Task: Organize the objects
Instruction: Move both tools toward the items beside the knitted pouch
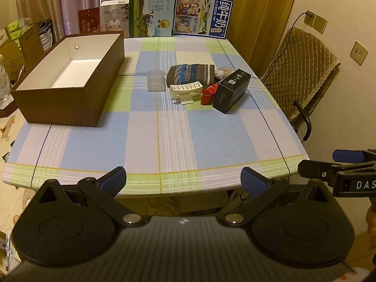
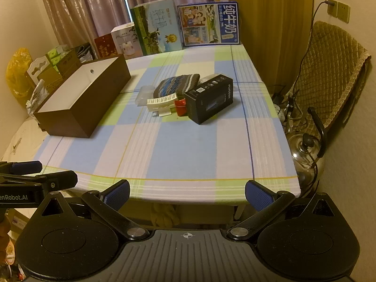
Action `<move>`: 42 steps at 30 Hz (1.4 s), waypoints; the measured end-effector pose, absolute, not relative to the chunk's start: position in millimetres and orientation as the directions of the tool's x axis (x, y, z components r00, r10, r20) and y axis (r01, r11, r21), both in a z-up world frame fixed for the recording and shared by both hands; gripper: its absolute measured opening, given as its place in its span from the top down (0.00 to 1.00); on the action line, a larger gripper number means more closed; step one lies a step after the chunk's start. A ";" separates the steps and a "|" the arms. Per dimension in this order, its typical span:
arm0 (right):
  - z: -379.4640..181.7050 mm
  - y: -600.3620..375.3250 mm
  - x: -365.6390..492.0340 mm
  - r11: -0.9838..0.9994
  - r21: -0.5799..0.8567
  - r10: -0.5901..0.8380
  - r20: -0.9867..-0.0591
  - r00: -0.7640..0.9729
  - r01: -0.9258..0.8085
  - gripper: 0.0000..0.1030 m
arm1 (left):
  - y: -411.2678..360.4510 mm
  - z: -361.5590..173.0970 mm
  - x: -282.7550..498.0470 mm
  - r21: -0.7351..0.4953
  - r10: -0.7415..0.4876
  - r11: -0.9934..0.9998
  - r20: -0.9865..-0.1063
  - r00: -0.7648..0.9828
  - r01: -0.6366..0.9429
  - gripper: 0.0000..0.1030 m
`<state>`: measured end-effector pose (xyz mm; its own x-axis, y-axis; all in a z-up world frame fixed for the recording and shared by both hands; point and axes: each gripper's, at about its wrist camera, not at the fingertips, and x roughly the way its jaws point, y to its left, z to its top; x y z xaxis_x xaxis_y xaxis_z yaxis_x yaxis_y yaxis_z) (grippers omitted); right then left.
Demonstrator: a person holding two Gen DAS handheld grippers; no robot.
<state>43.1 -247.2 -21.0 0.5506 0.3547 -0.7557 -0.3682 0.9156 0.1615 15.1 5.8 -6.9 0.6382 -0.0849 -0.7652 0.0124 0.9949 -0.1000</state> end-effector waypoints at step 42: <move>-32.1 -227.3 104.0 0.942 0.173 0.308 -0.788 0.533 -0.289 0.02 | 14.3 -16.0 101.6 -0.092 -0.134 0.991 -0.799 0.586 0.101 0.01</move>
